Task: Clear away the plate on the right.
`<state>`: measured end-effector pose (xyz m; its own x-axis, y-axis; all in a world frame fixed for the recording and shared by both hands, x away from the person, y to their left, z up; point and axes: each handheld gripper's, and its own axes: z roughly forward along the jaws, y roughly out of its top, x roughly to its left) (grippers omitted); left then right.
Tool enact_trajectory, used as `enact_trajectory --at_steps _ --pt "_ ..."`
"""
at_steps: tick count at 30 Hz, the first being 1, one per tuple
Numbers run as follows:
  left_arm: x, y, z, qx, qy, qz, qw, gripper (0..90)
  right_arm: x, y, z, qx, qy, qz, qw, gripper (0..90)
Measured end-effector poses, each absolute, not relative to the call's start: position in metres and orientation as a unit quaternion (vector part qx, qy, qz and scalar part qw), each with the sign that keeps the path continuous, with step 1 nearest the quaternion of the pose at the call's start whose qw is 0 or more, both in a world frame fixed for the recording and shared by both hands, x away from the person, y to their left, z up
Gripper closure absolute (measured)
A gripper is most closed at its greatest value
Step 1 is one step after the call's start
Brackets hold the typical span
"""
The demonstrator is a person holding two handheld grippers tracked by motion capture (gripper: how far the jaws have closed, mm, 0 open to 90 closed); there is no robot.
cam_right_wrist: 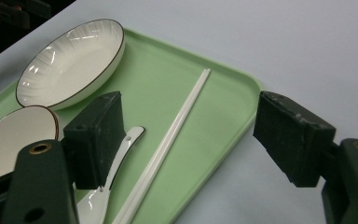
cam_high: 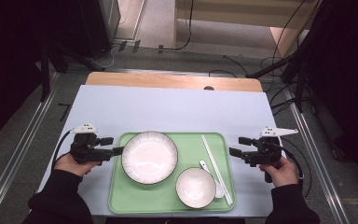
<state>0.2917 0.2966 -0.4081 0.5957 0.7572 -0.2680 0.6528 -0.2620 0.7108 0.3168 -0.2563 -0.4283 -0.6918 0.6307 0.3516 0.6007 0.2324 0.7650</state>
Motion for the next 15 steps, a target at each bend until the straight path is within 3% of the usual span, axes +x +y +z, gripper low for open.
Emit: enact_trajectory --at_steps 15 --pt "0.267 0.315 -0.411 0.803 0.426 0.109 0.402 28.6 0.303 -0.275 -0.432 0.389 0.794 0.466 0.028 25.2"
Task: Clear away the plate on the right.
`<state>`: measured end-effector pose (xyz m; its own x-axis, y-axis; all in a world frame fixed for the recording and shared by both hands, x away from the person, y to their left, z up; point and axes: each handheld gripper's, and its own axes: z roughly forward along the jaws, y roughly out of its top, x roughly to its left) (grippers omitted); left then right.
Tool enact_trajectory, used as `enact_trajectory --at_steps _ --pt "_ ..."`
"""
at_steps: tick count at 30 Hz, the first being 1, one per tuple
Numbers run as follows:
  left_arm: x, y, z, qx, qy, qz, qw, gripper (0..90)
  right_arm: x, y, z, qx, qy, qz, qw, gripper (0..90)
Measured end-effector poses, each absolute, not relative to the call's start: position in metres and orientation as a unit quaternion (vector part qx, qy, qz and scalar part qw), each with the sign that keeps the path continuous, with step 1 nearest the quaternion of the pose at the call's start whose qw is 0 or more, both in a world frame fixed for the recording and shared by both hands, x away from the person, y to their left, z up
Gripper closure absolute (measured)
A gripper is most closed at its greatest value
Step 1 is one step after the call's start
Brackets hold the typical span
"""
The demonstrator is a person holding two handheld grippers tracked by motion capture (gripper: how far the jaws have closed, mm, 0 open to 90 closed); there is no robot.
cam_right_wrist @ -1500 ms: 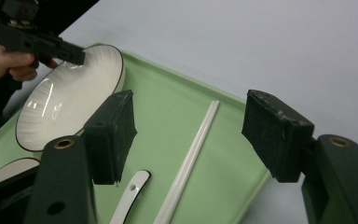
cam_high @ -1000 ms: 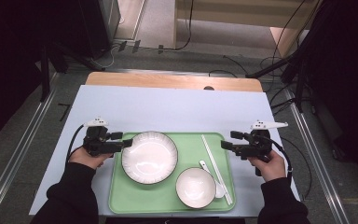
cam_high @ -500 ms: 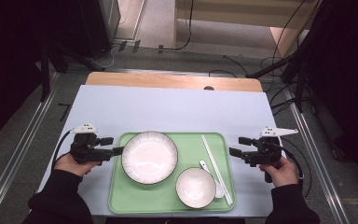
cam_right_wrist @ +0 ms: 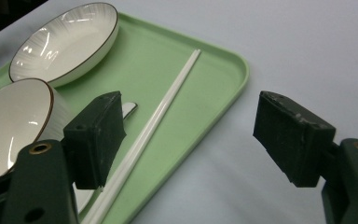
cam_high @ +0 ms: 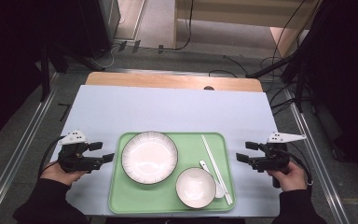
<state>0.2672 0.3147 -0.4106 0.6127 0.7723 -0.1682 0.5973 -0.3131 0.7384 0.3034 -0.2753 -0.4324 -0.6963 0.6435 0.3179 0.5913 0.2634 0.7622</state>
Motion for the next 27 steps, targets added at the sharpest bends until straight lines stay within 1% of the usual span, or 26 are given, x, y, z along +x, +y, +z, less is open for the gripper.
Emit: enact_trajectory --at_steps 4,6,10,11,15,19,27 --pt "0.263 0.318 -0.414 0.811 0.405 0.135 0.400 26.6 0.301 -0.279 -0.434 0.382 0.799 0.464 0.031 25.2" --pt "0.261 0.320 -0.415 0.808 0.404 0.143 0.404 26.4 0.300 -0.281 -0.435 0.382 0.799 0.462 0.031 25.2" --pt "0.261 0.325 -0.417 0.802 0.408 0.137 0.413 24.1 0.299 -0.285 -0.436 0.380 0.802 0.460 0.035 25.2" --pt "0.261 0.327 -0.418 0.803 0.406 0.134 0.417 21.5 0.298 -0.285 -0.436 0.379 0.803 0.459 0.039 25.1" --pt "0.259 0.332 -0.419 0.803 0.402 0.130 0.421 19.4 0.297 -0.288 -0.436 0.373 0.804 0.461 0.048 25.1" --pt "0.260 0.336 -0.419 0.798 0.410 0.139 0.420 19.5 0.297 -0.291 -0.435 0.370 0.798 0.473 0.049 25.1" --pt "0.262 0.340 -0.421 0.794 0.416 0.139 0.422 19.5 0.298 -0.289 -0.436 0.368 0.801 0.470 0.046 25.1"
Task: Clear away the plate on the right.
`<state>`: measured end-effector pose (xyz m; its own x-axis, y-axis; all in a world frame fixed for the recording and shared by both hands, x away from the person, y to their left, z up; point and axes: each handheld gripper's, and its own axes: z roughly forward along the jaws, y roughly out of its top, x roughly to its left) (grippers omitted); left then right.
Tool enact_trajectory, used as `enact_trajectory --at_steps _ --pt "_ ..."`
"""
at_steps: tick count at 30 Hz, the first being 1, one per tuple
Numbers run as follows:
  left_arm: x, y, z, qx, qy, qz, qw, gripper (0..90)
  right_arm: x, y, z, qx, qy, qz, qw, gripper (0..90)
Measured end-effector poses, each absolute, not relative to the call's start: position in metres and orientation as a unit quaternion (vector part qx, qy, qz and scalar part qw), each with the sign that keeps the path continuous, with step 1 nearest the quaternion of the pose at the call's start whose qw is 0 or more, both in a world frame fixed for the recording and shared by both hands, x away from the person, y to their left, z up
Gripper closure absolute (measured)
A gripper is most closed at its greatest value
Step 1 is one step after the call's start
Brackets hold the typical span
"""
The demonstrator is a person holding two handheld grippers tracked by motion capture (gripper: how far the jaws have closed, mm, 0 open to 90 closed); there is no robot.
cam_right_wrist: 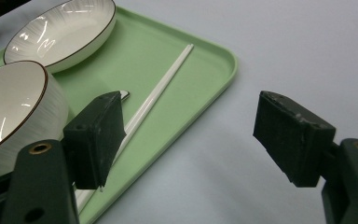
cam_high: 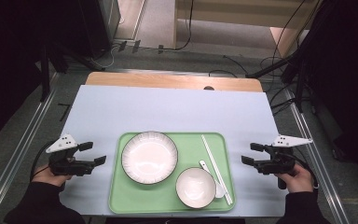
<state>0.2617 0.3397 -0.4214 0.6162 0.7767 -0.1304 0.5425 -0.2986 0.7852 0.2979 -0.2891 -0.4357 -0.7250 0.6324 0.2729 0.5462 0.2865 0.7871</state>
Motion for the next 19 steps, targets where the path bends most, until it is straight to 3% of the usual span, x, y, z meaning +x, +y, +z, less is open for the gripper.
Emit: enact_trajectory --at_steps 19 --pt "0.2625 0.3420 -0.4223 0.795 0.423 0.146 0.409 19.3 0.2994 -0.2843 -0.4388 0.365 0.807 0.463 0.040 25.1"
